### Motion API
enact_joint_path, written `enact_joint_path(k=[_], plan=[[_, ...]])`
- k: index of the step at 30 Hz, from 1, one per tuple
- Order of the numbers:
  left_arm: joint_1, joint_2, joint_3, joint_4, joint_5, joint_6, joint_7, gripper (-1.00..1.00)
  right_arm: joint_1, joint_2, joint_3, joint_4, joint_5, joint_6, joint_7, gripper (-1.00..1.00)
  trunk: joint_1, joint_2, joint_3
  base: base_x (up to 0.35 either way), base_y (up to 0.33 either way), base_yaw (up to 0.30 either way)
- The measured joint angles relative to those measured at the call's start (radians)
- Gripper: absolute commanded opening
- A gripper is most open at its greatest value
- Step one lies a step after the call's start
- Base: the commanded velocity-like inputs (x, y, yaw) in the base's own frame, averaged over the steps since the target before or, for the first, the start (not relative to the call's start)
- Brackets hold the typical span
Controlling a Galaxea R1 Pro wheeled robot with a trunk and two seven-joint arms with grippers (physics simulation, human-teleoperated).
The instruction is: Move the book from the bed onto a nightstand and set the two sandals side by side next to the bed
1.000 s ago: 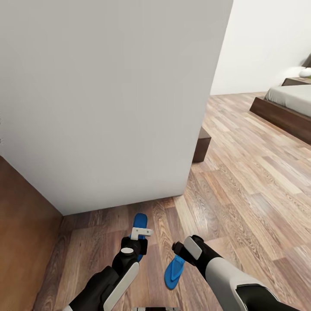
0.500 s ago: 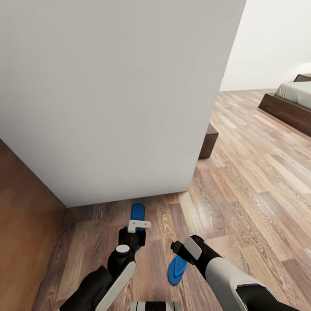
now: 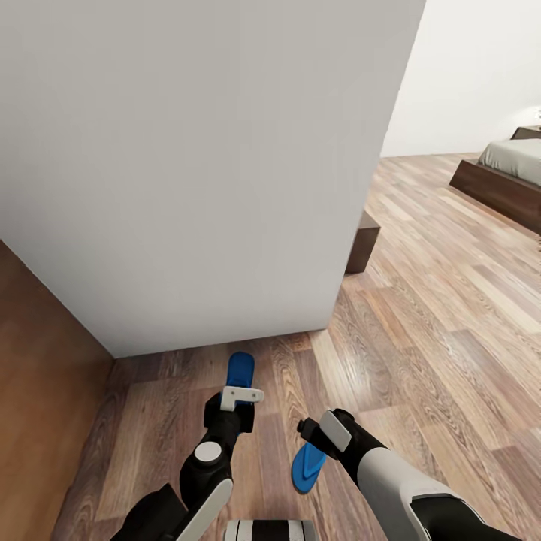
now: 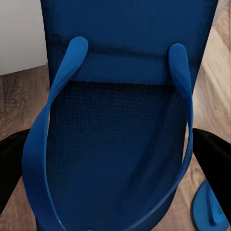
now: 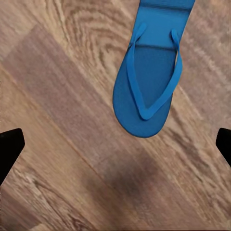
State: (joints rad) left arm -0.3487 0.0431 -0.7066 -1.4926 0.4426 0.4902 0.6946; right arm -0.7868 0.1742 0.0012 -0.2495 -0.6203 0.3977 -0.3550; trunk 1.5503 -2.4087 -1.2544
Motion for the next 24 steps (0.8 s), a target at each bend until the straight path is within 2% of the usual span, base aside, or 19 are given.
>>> enact_joint_path(k=[3, 9, 24], plan=[[0.0, 0.0, -0.002, 0.0, 0.0, 0.0, 0.0, -1.0, 0.0, 0.0, 0.0, 0.0, -0.002, 0.001, 0.001, 1.0, 0.0, 0.0, 0.0, 0.0, 0.0, -0.14], [0.0, 0.0, -0.007, -0.001, 0.0, -0.001, 0.001, -1.0, 0.0, 0.0, 0.0, 0.0, -0.003, 0.001, 0.001, 1.0, 0.023, -0.042, -0.019, 0.0, 0.0, -0.002], [0.0, 0.001, -0.008, -0.003, -0.002, -0.002, 0.003, -1.0, 0.0, 0.0, -0.001, 0.0, -0.005, -0.001, 0.001, 1.0, 0.023, -0.042, -0.019, 0.0, 0.0, 0.0]])
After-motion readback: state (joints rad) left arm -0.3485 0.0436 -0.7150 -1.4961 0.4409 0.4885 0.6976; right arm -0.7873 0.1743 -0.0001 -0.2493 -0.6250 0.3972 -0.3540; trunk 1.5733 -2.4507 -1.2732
